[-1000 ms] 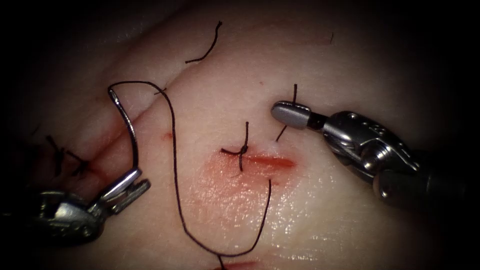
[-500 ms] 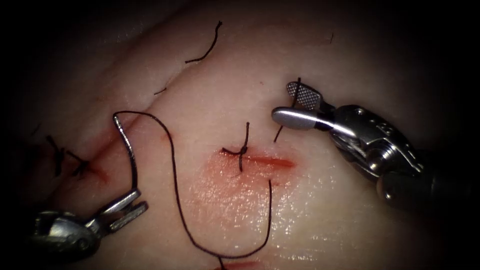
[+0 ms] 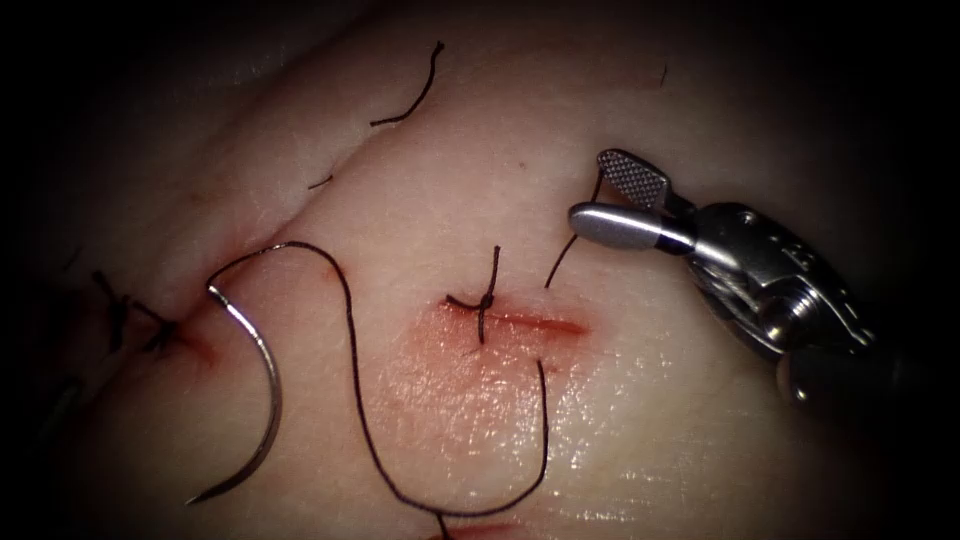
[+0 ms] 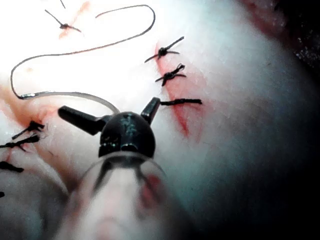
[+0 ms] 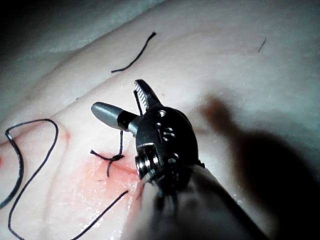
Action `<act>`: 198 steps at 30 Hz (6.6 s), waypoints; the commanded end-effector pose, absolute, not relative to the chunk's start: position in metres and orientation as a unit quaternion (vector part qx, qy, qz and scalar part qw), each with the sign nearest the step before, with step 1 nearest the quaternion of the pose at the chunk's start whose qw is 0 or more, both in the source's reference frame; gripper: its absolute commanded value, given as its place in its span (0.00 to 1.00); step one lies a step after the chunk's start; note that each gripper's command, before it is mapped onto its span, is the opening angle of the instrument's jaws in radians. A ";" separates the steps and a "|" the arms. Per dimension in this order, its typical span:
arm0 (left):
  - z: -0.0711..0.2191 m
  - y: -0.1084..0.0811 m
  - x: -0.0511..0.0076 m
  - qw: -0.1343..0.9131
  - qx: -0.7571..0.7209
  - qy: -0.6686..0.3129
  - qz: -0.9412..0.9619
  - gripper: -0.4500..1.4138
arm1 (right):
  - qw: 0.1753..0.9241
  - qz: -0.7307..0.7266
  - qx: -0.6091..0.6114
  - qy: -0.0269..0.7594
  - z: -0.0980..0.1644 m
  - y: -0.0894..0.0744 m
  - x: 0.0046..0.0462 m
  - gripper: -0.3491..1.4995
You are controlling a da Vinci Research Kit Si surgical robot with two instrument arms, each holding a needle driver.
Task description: Wound Closure
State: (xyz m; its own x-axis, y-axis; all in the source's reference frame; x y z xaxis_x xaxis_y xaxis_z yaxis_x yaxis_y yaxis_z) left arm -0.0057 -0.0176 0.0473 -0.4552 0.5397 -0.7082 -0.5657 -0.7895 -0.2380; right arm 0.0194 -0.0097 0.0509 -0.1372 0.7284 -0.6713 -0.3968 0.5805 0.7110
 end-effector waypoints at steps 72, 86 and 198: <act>0.057 -0.005 -0.0148 0.083 -0.265 0.096 0.956 0.00 | 0.765 0.216 0.053 0.604 0.047 -0.012 0.0166 0.89; 0.051 -0.001 -0.0223 0.117 -0.362 0.090 0.921 0.00 | 0.773 0.145 0.094 0.611 0.048 -0.017 0.0225 0.00; 0.061 -0.003 -0.0269 -0.113 -0.344 0.136 0.922 0.00 | 0.606 0.175 0.189 0.753 0.051 -0.013 0.0260 0.47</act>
State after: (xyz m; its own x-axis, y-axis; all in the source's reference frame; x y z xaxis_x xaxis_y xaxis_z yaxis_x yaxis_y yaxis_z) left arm -0.0263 -0.0035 0.0611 -0.7369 -0.2993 -0.6062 0.1141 -0.9389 0.3248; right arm 0.0252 -0.0135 0.0508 -0.1949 0.4990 -0.8444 0.0629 0.8655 0.4969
